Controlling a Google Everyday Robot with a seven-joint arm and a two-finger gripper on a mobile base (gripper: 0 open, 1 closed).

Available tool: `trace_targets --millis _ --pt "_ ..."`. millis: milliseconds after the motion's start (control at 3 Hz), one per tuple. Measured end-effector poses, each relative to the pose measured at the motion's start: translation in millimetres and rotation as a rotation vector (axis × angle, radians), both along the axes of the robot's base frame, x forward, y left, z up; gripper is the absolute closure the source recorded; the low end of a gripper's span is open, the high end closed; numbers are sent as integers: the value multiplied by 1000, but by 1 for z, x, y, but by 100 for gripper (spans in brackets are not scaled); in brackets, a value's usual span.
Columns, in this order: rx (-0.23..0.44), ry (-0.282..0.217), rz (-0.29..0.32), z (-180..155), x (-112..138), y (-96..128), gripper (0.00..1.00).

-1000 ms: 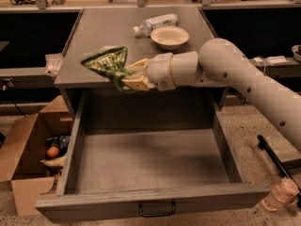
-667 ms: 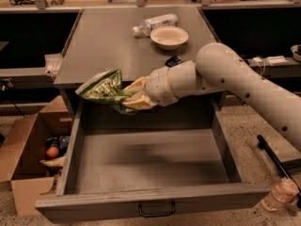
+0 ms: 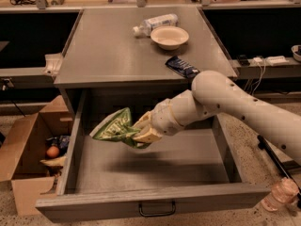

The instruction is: Place green jalapeno chip bag into top drawer

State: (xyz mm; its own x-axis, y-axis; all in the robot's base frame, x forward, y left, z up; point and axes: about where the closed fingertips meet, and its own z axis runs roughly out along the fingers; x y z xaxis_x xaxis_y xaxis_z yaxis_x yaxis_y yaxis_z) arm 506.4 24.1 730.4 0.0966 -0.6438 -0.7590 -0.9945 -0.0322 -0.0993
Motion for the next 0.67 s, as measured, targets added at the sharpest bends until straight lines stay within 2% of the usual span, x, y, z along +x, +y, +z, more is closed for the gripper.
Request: trace_targets --millis 333,667 --pt "-12 71 -82 -55 7 -24 97" --pt "-12 71 -82 -55 7 -24 74"
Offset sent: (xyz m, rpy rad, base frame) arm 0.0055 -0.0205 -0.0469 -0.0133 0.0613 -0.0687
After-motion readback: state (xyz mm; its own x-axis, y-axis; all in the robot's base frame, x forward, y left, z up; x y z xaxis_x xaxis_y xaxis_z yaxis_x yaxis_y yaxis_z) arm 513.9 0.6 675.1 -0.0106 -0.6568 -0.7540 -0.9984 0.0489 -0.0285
